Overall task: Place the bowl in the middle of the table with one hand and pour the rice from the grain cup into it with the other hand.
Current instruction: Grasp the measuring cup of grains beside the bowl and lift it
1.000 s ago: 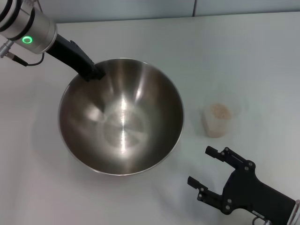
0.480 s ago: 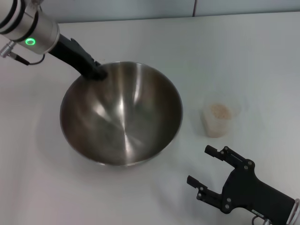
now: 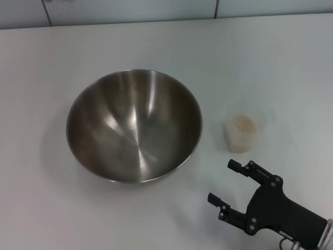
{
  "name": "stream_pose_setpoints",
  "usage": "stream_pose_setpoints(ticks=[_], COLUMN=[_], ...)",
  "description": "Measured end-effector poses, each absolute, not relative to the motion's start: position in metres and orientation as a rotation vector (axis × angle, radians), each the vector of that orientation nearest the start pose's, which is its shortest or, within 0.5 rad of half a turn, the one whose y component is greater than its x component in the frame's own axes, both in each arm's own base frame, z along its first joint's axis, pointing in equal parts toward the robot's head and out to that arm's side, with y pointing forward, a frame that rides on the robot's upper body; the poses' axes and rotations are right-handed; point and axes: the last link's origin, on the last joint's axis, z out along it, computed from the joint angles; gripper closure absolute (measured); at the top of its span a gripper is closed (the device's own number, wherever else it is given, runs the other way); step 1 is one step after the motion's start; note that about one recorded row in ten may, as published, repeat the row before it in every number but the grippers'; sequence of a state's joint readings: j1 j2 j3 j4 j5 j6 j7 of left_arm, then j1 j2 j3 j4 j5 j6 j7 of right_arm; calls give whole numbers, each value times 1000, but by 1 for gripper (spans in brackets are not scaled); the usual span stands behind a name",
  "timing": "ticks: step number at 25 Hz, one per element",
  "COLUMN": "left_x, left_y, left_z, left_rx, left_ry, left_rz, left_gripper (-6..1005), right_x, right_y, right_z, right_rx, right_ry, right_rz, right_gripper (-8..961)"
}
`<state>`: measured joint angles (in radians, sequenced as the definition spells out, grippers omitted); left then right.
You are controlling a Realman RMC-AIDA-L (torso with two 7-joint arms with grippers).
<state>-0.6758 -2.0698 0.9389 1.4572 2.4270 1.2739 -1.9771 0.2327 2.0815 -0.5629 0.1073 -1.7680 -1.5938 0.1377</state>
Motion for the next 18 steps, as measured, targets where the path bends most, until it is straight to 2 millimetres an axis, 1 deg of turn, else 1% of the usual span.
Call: stream_pose_setpoints(ticks=[2, 3, 4, 5, 6, 7, 8, 9, 10, 11, 12, 13, 14, 17, 18], left_x=[-140, -153, -159, -159, -175, -194, -194, -203, -203, -226, -226, -235, -248, -284, -312], left_y=[405, 377, 365, 365, 340, 315, 315, 301, 301, 276, 276, 266, 256, 233, 221], left_z=[138, 151, 154, 154, 154, 143, 143, 138, 138, 123, 123, 116, 107, 86, 68], left_rx=[-2201, -2100, -2066, -2066, -2012, -1999, -1999, -1990, -1990, -2016, -2016, -2033, -2064, -2109, -2115], left_ry=[-114, -36, -5, -5, 60, 109, 109, 124, 124, 139, 139, 134, 113, 50, 13], left_rz=[-190, -294, -334, -334, -398, -448, -448, -489, -489, -549, -549, -586, -626, -735, -792], left_gripper=[356, 334, 312, 290, 268, 246, 246, 247, 247, 248, 248, 249, 249, 246, 245], right_x=[312, 312, 312, 312, 313, 313, 313, 313, 313, 313, 313, 313, 313, 313, 313], right_y=[170, 169, 169, 169, 169, 168, 168, 168, 168, 168, 168, 168, 168, 168, 168], right_z=[-86, -86, -86, -86, -86, -86, -86, -86, -86, -86, -86, -86, -86, -86, -86], right_rx=[-2326, -2326, -2326, -2326, -2324, -2324, -2324, -2323, -2323, -2323, -2323, -2322, -2322, -2321, -2320], right_ry=[251, 251, 252, 252, 254, 253, 253, 253, 252, 252, 252, 251, 251, 252, 251], right_rz=[884, 882, 882, 882, 880, 878, 878, 877, 876, 876, 876, 875, 875, 875, 875], right_gripper=[183, 183, 183, 183, 183, 183, 183, 183, 183, 183, 183, 183, 183, 183, 183])
